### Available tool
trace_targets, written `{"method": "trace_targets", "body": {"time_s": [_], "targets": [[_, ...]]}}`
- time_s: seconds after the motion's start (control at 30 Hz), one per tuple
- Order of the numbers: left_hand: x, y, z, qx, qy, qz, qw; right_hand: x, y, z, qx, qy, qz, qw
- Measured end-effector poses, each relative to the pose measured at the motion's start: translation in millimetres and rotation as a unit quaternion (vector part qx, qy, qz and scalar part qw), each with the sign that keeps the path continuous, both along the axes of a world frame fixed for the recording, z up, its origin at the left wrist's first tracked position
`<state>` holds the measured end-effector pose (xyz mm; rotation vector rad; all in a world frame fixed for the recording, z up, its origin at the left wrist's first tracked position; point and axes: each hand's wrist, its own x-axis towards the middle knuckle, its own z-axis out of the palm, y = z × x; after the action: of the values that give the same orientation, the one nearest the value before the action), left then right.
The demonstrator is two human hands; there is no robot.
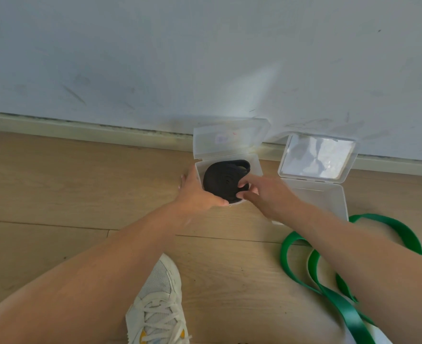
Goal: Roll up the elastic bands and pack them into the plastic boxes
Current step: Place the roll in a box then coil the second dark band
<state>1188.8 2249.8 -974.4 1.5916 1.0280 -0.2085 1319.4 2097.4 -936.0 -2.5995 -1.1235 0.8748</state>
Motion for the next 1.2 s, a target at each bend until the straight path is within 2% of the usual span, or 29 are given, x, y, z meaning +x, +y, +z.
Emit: {"method": "trace_targets", "body": {"time_s": [0.17,0.33,0.63,0.77,0.97,1.03,1.2], "targets": [[-13,-13,10,0.057,-0.055,-0.011,0.997,-30,-26,-5,0.096,-0.125,0.03,0.987],[-15,-14,7,0.137,-0.093,-0.045,0.985,-39,-14,-11,0.145,-0.146,0.003,0.979],[-15,-1,8,0.193,-0.09,-0.134,0.968,-6,16,18,0.01,-0.078,0.186,0.979],[-14,0,5,0.191,-0.095,-0.125,0.969,-11,14,11,0.018,-0.093,0.182,0.979],[-15,-1,3,0.187,-0.103,-0.12,0.97,-21,8,8,0.062,-0.091,0.059,0.992],[-16,-2,2,0.186,-0.102,-0.121,0.97,-23,10,8,0.05,-0.099,0.069,0.991],[-14,-3,2,0.197,-0.095,-0.122,0.968,-25,24,11,-0.01,-0.135,0.167,0.977]]}}
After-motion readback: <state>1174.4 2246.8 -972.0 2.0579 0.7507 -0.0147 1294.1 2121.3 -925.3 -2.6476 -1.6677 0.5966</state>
